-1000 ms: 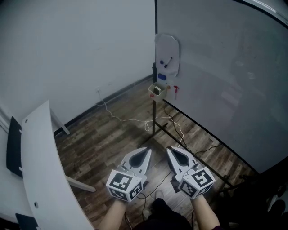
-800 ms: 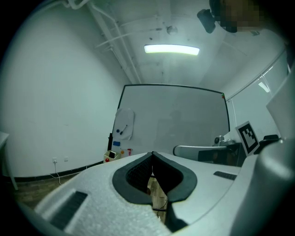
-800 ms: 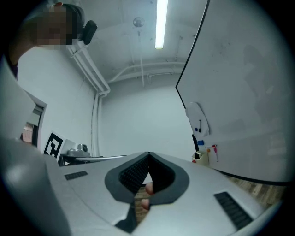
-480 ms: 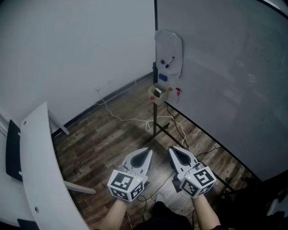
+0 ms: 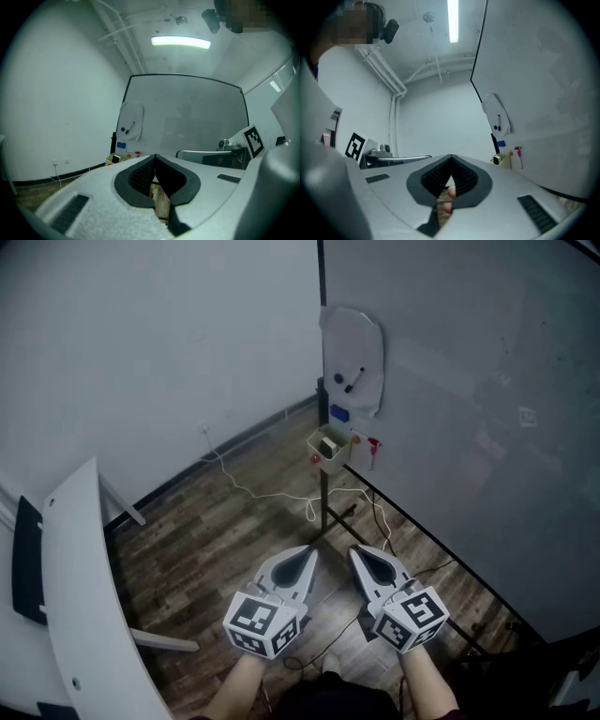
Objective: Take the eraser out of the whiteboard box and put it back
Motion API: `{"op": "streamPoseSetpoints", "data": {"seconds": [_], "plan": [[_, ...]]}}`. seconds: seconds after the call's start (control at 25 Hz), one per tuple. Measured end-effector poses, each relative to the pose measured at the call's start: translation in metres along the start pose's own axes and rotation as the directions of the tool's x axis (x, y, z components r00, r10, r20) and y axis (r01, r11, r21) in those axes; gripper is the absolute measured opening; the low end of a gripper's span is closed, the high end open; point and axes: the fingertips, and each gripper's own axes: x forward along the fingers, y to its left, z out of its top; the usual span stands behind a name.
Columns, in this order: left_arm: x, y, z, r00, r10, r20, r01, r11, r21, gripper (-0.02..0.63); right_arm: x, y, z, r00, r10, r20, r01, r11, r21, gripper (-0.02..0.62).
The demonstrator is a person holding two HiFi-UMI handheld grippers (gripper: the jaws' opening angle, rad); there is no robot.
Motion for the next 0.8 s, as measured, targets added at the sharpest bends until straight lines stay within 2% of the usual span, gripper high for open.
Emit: {"op": "streamPoseSetpoints", "data": {"seconds": [0.44,0.8], "plan": [[0.031,0.026,-0.006,0.999,0.029,-0.030,-0.029,1.000,-0.012,0.006,0.026,-0.037,0.000,1.000,0.000,-0.003,0.001,0.999,0.050,0.003],[0.079,0.066,-0.007,0.999,0.000,-0.033,-0.001,1.000,-0.015,0.006,0.070,-0.071,-0.006,1.000,-0.027,-0.013,0.027,0.999,0.046,0.003]]}}
